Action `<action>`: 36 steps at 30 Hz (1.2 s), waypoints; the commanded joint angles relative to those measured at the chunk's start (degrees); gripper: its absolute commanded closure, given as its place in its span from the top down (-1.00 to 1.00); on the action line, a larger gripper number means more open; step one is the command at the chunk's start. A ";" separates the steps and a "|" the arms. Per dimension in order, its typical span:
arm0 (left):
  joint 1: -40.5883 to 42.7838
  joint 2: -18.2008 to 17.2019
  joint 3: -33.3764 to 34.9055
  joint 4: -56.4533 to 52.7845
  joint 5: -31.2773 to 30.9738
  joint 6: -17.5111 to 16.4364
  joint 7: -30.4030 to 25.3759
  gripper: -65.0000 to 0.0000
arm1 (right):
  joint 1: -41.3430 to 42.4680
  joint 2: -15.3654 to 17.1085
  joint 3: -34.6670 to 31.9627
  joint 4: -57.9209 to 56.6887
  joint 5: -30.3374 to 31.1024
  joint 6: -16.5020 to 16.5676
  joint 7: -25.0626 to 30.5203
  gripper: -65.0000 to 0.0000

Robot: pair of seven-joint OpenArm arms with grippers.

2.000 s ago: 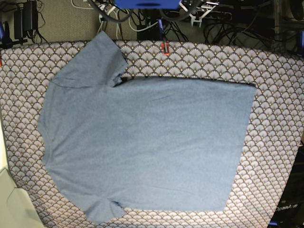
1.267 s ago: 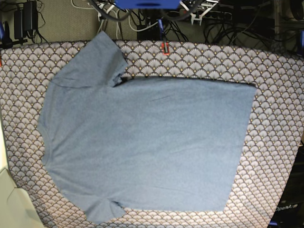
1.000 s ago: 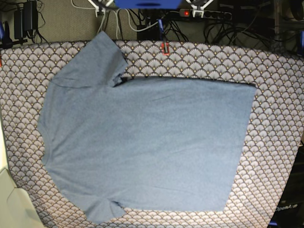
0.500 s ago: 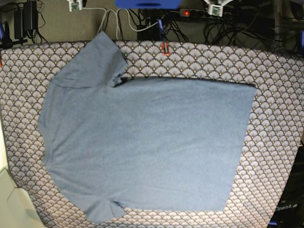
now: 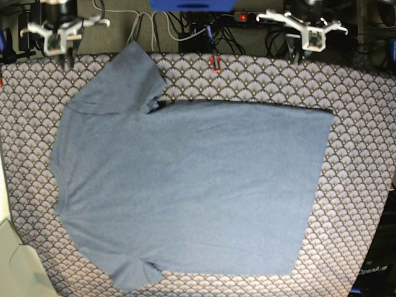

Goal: Fold the T-shirt properly
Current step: 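Move both grippers down toward the shirt's collar-side edge, then grasp the shirt's shoulder corners with the left and right grippers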

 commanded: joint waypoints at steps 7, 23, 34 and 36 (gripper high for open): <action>-6.09 -0.53 -0.19 -0.45 -6.72 0.10 -2.39 -0.03 | 9.82 -3.25 0.31 -0.22 0.21 5.16 -9.51 0.00; -12.24 -1.32 -10.38 -1.42 -20.43 -0.08 10.53 -0.01 | 24.67 -8.09 18.86 -2.77 17.00 24.94 -41.95 0.04; -12.33 -1.32 -12.49 -2.92 -20.43 -0.08 10.62 0.00 | 23.71 -9.76 19.48 -9.80 17.00 27.05 -42.12 0.02; -12.33 -1.32 -12.49 -3.53 -20.43 -0.08 10.62 0.00 | 23.36 -10.55 19.48 -9.98 17.00 29.60 -42.12 0.02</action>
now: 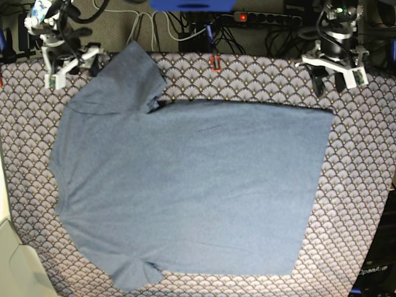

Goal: Fold the T-shirt properly
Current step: 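Grasp the shirt's shoulder corners with the left and right grippers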

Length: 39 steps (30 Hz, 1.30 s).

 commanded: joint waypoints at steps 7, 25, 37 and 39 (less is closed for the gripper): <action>0.37 -0.49 -0.28 0.09 -0.06 0.01 -1.36 0.00 | -0.40 -1.68 -1.01 -1.42 0.08 2.11 -0.77 0.02; -3.85 -0.58 -2.65 -5.88 -0.15 -0.08 -1.44 0.00 | -1.20 -0.98 -6.90 -4.85 0.08 2.11 -0.33 -0.77; -8.42 -0.32 -2.65 -7.12 -0.06 -0.08 -1.44 0.00 | 0.74 2.10 -6.90 -9.69 -0.09 2.02 -0.33 -1.00; -9.57 -0.32 -2.65 -8.08 -0.06 -0.08 -1.44 0.00 | 1.18 2.27 -6.90 -9.69 -0.09 2.02 -0.24 -1.00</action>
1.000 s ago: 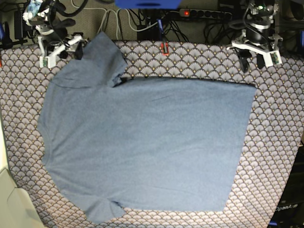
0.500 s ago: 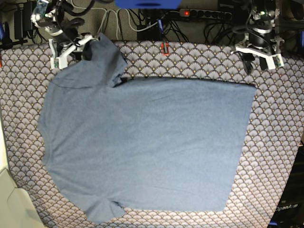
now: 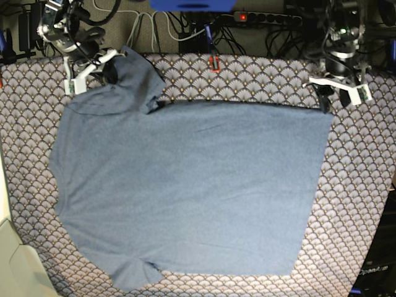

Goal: Fold the T-shirt properly
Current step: 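Grasp the shirt's shoulder corners with the left and right grippers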

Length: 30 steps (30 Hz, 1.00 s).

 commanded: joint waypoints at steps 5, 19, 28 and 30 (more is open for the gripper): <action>-2.48 -0.56 -0.31 -2.59 0.07 0.12 -1.53 0.00 | -0.33 0.18 -0.12 -1.31 -4.92 -1.52 -5.82 -1.00; -10.65 -0.91 -0.31 -13.14 -0.02 0.12 -1.71 0.00 | -0.24 0.97 -0.21 -1.40 -4.92 -1.52 -5.82 -1.00; -13.38 -0.73 -0.05 -17.28 -0.02 0.12 -1.71 0.00 | -0.24 0.97 -0.21 -1.40 -4.92 -1.52 -5.82 -1.00; -14.26 -0.65 -0.05 -18.33 -0.02 0.12 -1.71 0.00 | -0.24 0.97 -0.21 -1.40 -4.92 -1.52 -5.82 -1.00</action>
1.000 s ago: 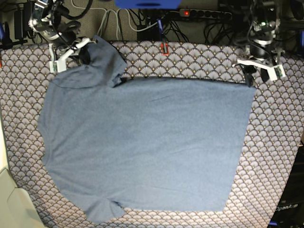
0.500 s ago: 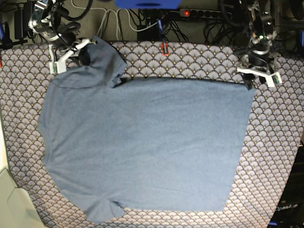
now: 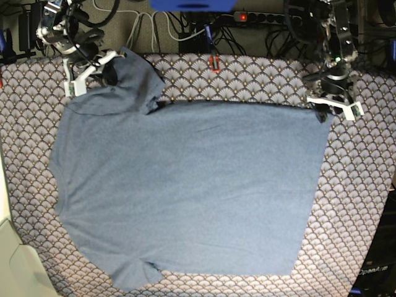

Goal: Fold the T-shirt properly
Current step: 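Grasp the shirt's shoulder corners with the left and right grippers, then lift the shoulder edge and fold it over toward the hem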

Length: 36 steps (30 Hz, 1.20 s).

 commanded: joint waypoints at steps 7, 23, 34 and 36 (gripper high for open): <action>-1.28 -0.16 0.04 -2.02 -0.15 -0.08 -0.57 -0.02 | -0.70 0.18 0.05 -1.05 -4.95 -1.63 -5.77 -1.00; -1.54 1.07 -0.22 -3.25 -0.15 -0.08 -0.22 -1.00 | -0.70 1.06 0.05 -1.05 -4.95 -1.63 -5.86 -1.00; -1.46 0.98 0.13 1.32 0.29 -0.08 -0.13 -0.98 | 2.73 6.25 0.14 -0.09 -4.95 -1.63 -5.86 -1.00; -1.46 0.72 0.22 2.38 0.38 -0.08 -0.13 -0.98 | 3.34 7.13 0.14 0.97 -4.95 -1.63 -5.86 -1.00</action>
